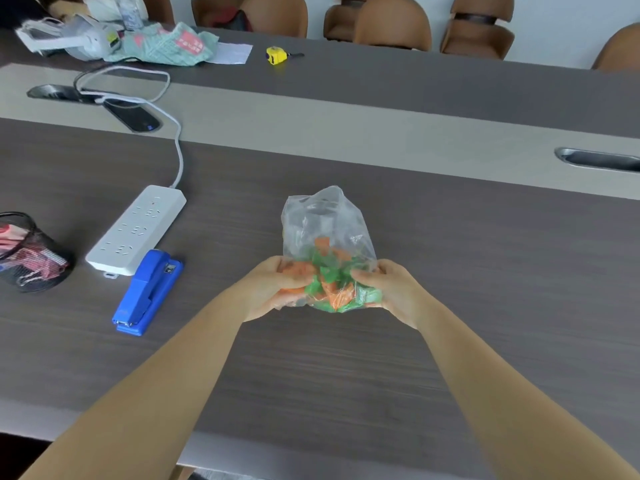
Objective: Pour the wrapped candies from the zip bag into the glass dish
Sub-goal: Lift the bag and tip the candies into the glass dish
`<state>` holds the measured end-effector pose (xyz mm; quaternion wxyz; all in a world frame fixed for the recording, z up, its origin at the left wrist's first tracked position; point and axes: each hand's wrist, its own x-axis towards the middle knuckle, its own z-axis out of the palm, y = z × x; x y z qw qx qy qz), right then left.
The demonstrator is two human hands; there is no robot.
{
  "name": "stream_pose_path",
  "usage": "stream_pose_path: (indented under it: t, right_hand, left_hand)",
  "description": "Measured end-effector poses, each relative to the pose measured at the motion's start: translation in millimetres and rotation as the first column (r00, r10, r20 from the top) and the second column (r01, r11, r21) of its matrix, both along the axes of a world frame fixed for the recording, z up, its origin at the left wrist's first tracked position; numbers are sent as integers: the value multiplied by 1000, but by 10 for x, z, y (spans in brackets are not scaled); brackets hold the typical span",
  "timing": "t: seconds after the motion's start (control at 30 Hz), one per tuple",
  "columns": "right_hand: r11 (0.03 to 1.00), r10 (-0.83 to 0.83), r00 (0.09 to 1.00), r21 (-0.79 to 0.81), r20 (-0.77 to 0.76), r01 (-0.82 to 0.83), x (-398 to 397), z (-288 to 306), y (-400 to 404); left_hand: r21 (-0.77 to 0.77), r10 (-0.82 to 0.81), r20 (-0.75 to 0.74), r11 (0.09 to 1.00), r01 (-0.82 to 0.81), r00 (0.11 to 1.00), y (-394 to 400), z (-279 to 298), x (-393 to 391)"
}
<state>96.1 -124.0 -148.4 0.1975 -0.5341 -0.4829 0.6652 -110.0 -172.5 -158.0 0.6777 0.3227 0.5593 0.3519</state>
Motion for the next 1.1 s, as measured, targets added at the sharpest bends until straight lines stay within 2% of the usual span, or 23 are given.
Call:
stream_pose_path:
  t: [0.13, 0.3, 0.43, 0.57, 0.63, 0.77, 0.97, 1.1]
  right_hand:
    - [997, 81, 991, 6, -109, -81, 46, 50, 51]
    - [993, 118, 977, 40, -175, -113, 83, 206, 85]
    - [998, 21, 987, 63, -157, -11, 57, 263, 82]
    - [996, -60, 992, 62, -114, 67, 0, 265, 82]
    - [996, -66, 992, 53, -107, 72, -28, 259, 91]
    - [998, -61, 979, 1, -192, 63, -71, 271, 110]
    - [999, -31, 977, 28, -212, 38, -109, 357, 180]
    - [993, -79, 980, 68, -181, 93, -102, 439, 232]
  left_hand:
    - [39, 21, 45, 999, -22, 999, 74, -10, -75]
    - [87, -90, 74, 993, 83, 993, 118, 140, -136]
    - [105, -211, 68, 973, 203, 975, 113, 304, -118]
    - [16, -258, 74, 966, 257, 963, 86, 369, -147]
    - [24, -230, 81, 973, 229, 970, 84, 339, -152]
    - [91, -109, 64, 991, 103, 992, 96, 333, -155]
    - [150, -26, -4, 988, 27, 1000, 210, 417, -206]
    - [160, 27, -11, 987, -25, 1000, 294, 447, -217]
